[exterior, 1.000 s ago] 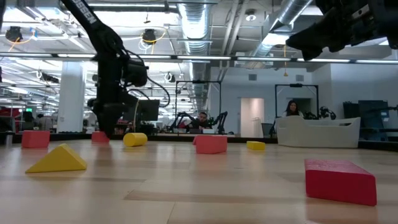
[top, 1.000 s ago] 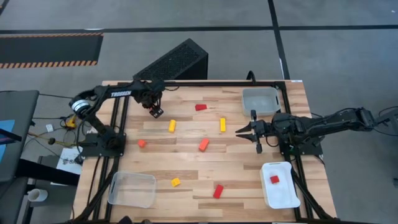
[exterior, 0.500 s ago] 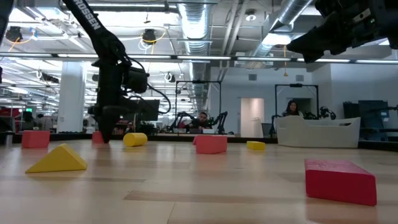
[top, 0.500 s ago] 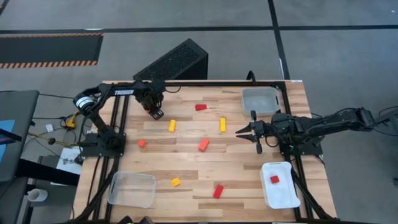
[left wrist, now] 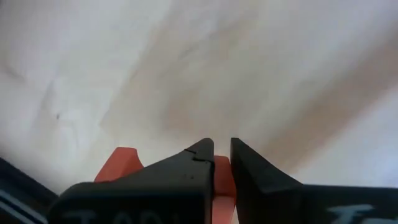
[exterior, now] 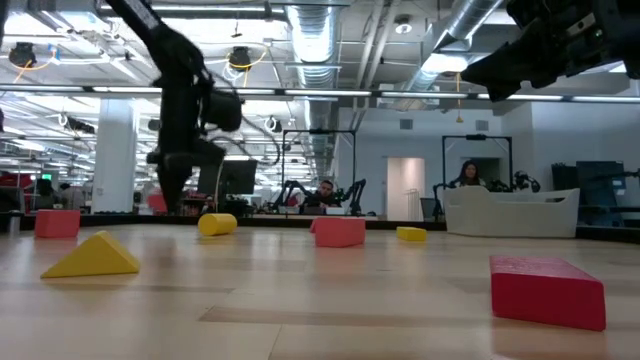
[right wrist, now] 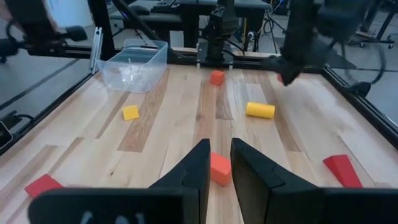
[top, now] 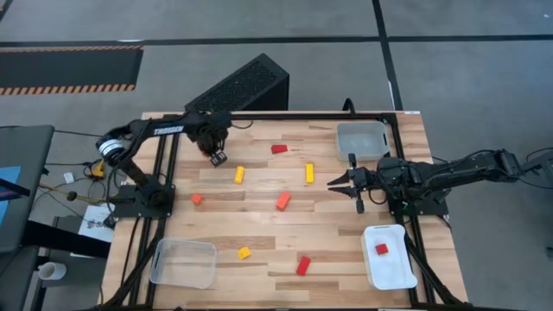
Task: Sort & place blocks by color
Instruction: Put the top orange block into the transparent bin
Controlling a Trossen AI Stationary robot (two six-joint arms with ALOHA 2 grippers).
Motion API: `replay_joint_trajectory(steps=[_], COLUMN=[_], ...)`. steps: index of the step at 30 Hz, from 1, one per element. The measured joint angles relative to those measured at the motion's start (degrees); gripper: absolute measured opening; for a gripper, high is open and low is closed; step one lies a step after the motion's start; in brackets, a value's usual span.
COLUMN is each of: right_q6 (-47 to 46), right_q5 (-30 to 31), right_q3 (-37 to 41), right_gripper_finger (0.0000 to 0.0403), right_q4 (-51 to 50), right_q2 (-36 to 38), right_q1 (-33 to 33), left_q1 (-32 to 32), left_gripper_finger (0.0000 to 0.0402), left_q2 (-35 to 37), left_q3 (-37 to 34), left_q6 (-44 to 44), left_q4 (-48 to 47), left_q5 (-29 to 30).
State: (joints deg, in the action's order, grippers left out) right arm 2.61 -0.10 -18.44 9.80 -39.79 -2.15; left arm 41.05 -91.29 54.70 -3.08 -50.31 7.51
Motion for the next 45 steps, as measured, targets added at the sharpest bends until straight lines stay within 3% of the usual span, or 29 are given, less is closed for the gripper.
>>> replay_joint_trajectory(steps=[5,9,15,19,24,30,36,45], right_q6=[-0.02,0.0,0.26,0.26,-0.23,-0.66,-1.07,-1.25], right_q5=[0.0,-0.01,0.0,0.0,-0.02,-0.01,-0.02,0.05], right_q3=[0.0,0.0,0.0,0.0,0.0,0.0,0.0,0.0], right_gripper_finger=[0.0087,0.0087,0.0087,0.0087,0.0087,0.0087,0.0087,0.0087], right_q4=[0.07,0.1,0.94,1.73,1.96,3.03,3.02,3.24], right_q2=[0.0,0.0,0.0,0.0,0.0,0.0,0.0,0.0], right_q1=[0.0,-0.02,-0.01,-0.02,-0.02,-0.01,-0.01,-1.48], left_q1=[-7.03,-17.78,-41.4,-59.18,-77.2,-88.14,-93.27,-94.11], left_gripper_finger=[0.0003,0.0002,0.0002,0.0001,0.0001,0.0001,0.0001,0.0001], left_q2=[8.88,17.48,28.68,30.93,25.77,13.26,5.91,0.49], left_q3=[0.82,0.64,0.72,0.74,0.74,3.53,7.99,4.99], left_q6=[5.64,14.6,31.98,45.64,62.86,73.47,76.62,74.87], left_q4=[-7.41,-12.76,-13.57,-12.98,-10.83,-4.88,-3.48,2.0], left_q5=[-2.96,-5.31,-8.77,-6.52,-5.28,-10.74,-5.3,-7.28])
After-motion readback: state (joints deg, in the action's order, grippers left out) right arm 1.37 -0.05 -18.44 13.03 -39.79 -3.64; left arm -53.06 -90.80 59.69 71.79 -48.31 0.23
